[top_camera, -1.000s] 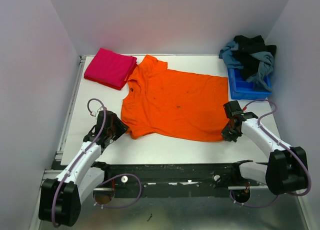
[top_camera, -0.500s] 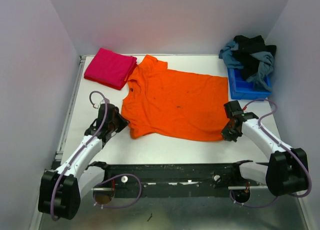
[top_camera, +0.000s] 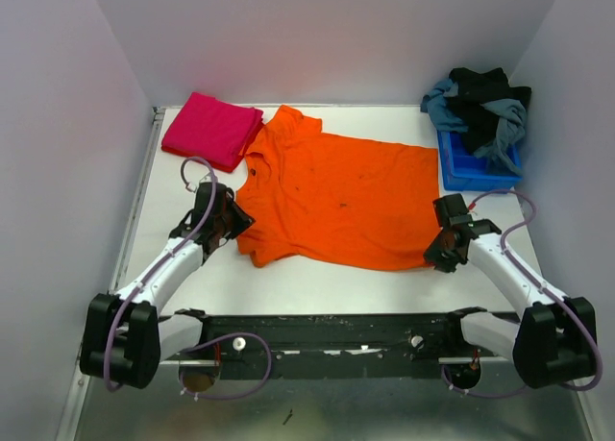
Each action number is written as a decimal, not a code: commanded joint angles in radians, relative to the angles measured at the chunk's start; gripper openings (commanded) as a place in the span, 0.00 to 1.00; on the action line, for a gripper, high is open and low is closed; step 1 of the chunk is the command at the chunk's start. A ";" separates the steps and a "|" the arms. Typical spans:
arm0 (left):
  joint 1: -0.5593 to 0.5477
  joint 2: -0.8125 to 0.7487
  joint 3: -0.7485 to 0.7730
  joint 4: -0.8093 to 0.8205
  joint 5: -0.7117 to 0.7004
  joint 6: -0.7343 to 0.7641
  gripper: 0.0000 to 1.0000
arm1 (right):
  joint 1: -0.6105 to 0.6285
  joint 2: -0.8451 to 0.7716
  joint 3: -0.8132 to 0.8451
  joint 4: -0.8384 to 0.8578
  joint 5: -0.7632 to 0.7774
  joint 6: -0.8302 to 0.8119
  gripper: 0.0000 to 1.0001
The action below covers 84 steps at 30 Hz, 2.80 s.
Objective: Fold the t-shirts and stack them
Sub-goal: Flatten out the tshirt
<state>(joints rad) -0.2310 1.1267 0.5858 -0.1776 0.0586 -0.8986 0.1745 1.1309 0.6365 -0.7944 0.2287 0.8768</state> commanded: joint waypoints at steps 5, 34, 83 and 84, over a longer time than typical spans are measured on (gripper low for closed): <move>-0.004 -0.134 -0.072 -0.083 0.021 0.007 0.45 | -0.006 -0.135 -0.061 0.131 -0.139 -0.111 0.51; 0.016 -0.205 -0.080 -0.189 0.032 0.081 0.64 | 0.469 0.125 0.144 0.474 -0.368 -0.321 0.52; 0.573 -0.100 0.197 -0.269 0.408 0.257 0.63 | 1.063 1.046 1.055 0.363 0.215 -0.674 0.50; 0.576 -0.100 0.195 -0.267 0.409 0.256 0.63 | 1.063 1.050 1.065 0.360 0.227 -0.673 0.50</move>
<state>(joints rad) 0.3336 1.0409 0.7998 -0.4576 0.4454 -0.6498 1.2350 2.1441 1.6604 -0.4038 0.3767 0.2153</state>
